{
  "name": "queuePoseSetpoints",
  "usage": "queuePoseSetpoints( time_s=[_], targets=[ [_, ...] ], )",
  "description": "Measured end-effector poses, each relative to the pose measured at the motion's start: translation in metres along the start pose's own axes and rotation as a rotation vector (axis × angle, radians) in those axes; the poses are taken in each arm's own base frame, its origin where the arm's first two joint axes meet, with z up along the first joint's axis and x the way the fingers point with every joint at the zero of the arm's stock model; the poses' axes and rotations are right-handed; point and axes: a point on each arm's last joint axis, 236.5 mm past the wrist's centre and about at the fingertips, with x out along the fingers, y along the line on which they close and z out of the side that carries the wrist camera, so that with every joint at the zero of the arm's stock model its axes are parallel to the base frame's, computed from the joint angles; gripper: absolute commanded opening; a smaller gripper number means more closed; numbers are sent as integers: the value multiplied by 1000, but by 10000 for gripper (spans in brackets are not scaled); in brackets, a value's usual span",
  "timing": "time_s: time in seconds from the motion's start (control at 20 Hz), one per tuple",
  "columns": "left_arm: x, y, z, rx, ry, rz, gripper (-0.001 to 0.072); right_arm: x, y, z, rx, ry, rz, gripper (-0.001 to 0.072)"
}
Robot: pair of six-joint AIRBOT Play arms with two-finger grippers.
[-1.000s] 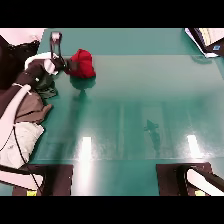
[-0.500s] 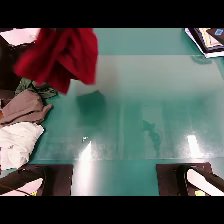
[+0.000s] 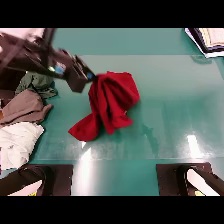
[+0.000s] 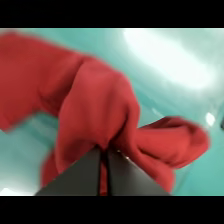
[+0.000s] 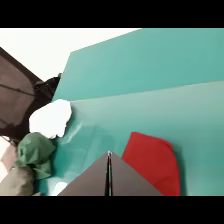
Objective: Fold the shirts.
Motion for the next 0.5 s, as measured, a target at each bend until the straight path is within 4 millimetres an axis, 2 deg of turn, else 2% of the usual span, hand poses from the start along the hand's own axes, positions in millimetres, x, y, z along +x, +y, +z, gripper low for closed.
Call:
queuePoseSetpoints(
  time_s=[0.05,0.1,0.15,0.25,0.35,0.5],
  targets=[
    [13,5,-14,-26,29,-4,439,-4,1,0,-13,-7,-10,18],
    [23,9,-26,-48,53,-3,643,-8,2,0,-26,-14,-21,18],
    [31,18,-39,-69,83,15,644,-11,3,0,-37,-19,-30,18],
    [33,46,-59,-129,121,89,644,-15,4,0,-52,-24,-44,18],
    [23,73,-77,-217,156,147,644,-17,3,-1,-58,-21,-51,18],
    [9,92,-110,-348,234,171,644,-14,-1,-8,-54,11,-58,18]
  ],
)
